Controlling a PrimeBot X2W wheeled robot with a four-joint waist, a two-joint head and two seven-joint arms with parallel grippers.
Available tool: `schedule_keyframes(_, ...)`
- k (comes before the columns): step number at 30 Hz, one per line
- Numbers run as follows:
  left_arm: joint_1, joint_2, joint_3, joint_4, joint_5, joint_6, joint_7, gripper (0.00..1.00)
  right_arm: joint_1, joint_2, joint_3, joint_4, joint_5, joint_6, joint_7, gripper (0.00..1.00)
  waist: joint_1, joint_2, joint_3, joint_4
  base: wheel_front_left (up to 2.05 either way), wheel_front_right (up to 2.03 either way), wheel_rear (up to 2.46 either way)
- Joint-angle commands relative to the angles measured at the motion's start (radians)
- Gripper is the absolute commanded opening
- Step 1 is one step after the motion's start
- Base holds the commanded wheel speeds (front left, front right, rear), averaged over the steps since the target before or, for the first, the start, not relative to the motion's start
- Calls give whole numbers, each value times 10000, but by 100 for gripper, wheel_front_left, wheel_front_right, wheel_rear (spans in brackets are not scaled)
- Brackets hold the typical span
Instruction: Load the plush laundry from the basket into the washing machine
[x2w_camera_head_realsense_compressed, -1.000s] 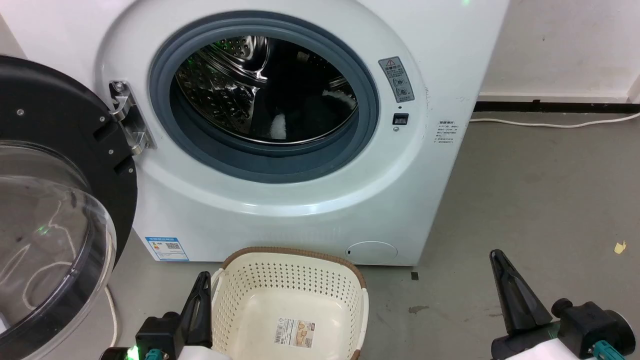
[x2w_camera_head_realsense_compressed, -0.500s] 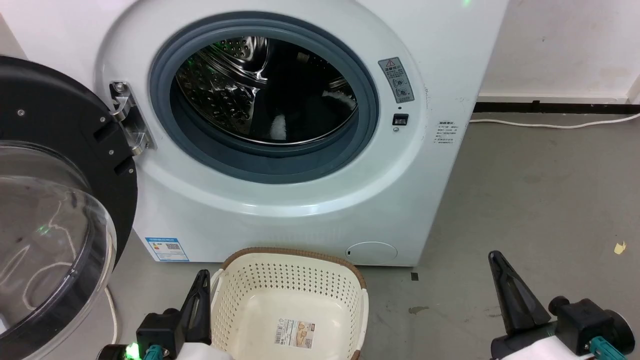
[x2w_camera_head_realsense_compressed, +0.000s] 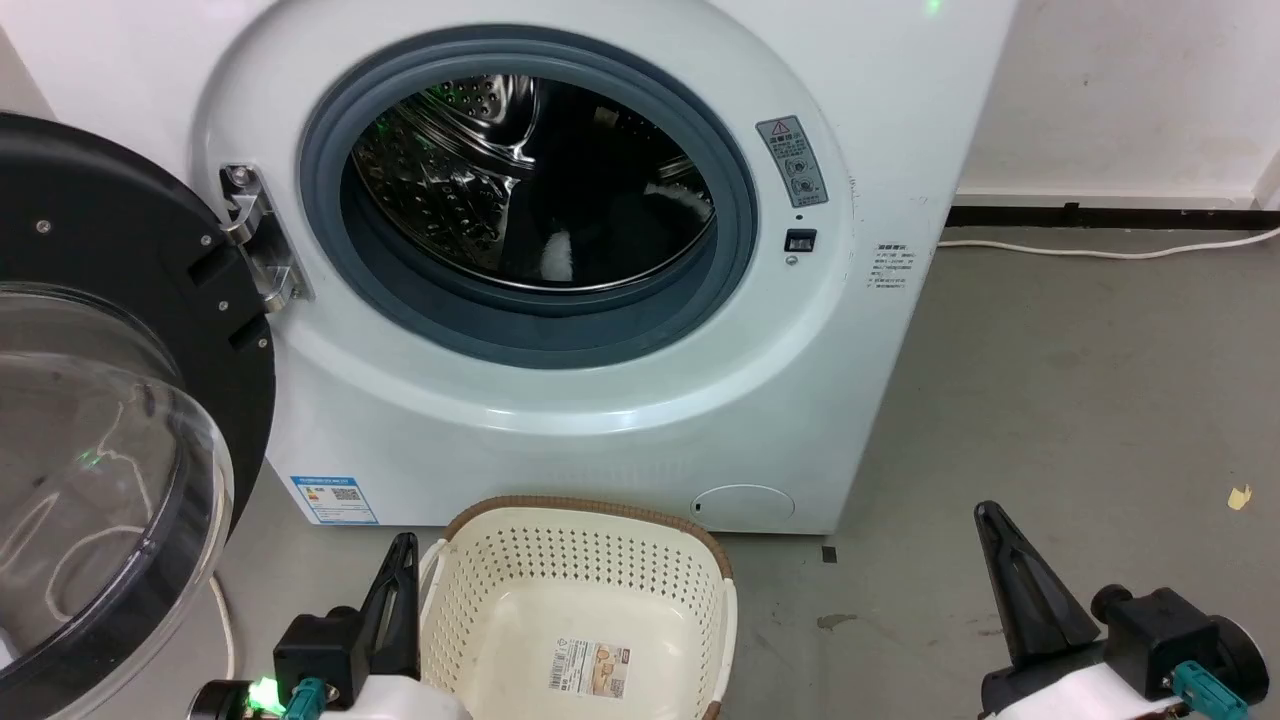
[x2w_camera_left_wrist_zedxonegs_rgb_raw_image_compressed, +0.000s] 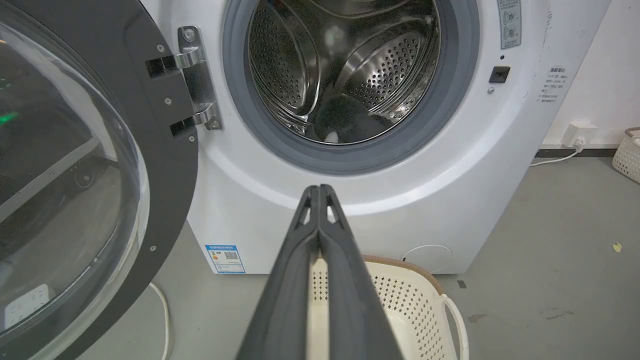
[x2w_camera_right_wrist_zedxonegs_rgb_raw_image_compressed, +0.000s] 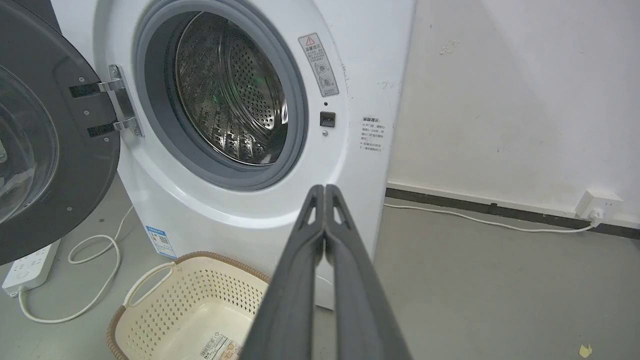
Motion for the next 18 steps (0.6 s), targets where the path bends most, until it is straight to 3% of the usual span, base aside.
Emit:
schedule_keyframes(1, -117, -6, 64, -94, 102, -23, 55, 0, -166, 4, -22, 43, -49, -3, 60, 0, 0, 0, -2, -1, 0, 0, 0)
schedule_keyframes(18, -190, -9, 150, -272, 272, -32, 402, 0, -264, 6, -54, 88, -138, -4, 409, 0, 0, 0, -27, -13, 0, 0, 0)
